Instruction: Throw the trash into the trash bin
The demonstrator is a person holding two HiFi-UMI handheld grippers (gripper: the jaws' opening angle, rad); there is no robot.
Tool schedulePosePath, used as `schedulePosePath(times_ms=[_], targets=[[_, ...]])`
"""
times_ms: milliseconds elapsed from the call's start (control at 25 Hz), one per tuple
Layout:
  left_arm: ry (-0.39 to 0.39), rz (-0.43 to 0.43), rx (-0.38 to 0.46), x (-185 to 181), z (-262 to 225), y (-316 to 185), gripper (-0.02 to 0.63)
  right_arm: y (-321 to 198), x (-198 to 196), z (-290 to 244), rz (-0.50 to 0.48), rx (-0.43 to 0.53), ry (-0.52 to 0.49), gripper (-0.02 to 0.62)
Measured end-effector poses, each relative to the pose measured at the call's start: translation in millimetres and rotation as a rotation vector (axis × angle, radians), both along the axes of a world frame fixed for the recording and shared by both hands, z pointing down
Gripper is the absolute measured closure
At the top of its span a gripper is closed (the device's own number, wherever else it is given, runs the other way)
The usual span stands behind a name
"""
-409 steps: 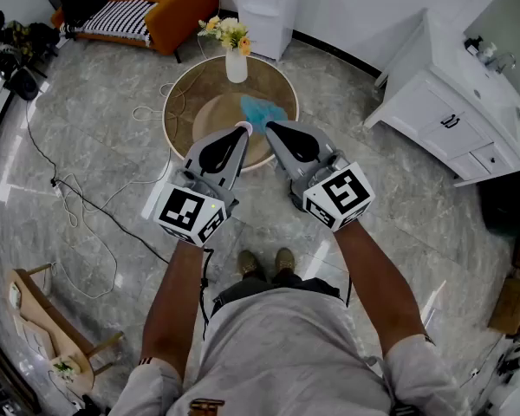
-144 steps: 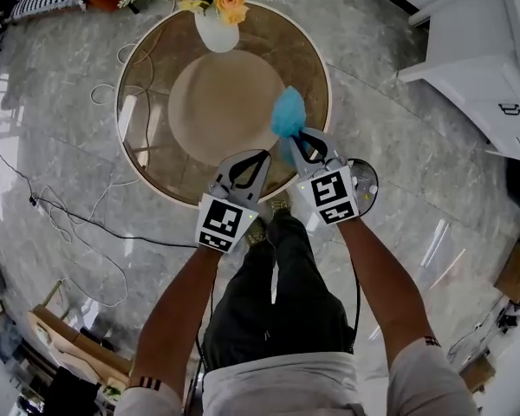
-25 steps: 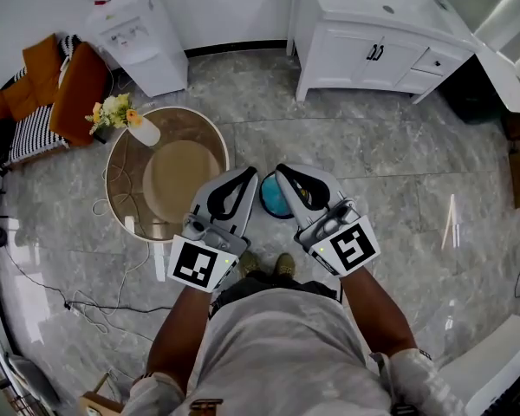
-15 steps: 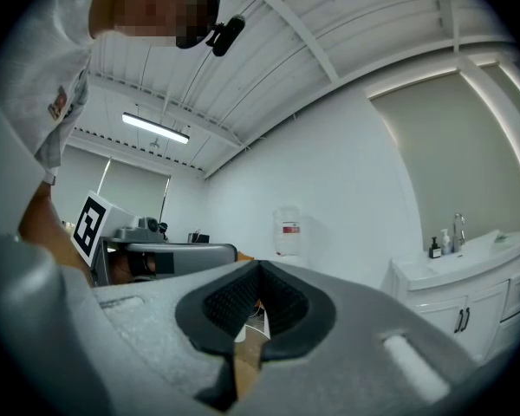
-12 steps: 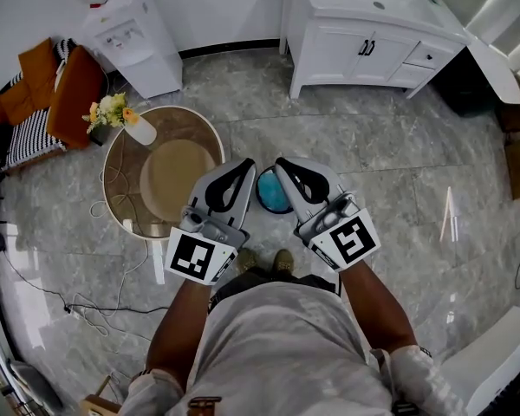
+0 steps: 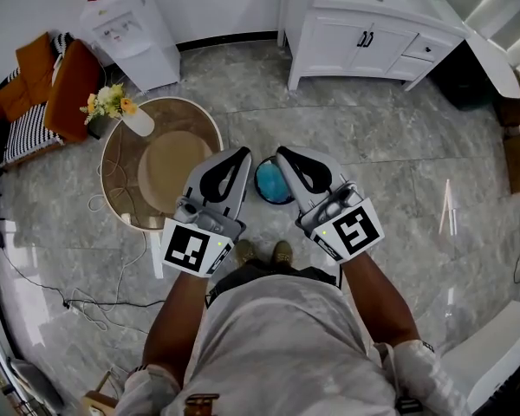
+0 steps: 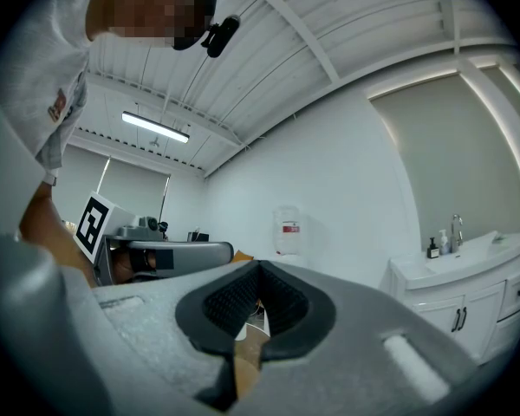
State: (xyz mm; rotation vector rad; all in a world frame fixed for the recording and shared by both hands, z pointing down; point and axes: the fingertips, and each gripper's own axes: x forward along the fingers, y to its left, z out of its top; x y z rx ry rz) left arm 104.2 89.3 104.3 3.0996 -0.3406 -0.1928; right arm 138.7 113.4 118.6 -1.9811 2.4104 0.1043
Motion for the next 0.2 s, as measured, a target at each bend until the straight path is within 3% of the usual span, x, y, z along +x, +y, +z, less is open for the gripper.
schedulePosePath(times_ms=[200], targets=[[0.009,-0.004,0.0,-2.9,-2.3,-1.8,0.606,0.4,-2.3,-1.3,-0.004,0.002,0.002,0.595]])
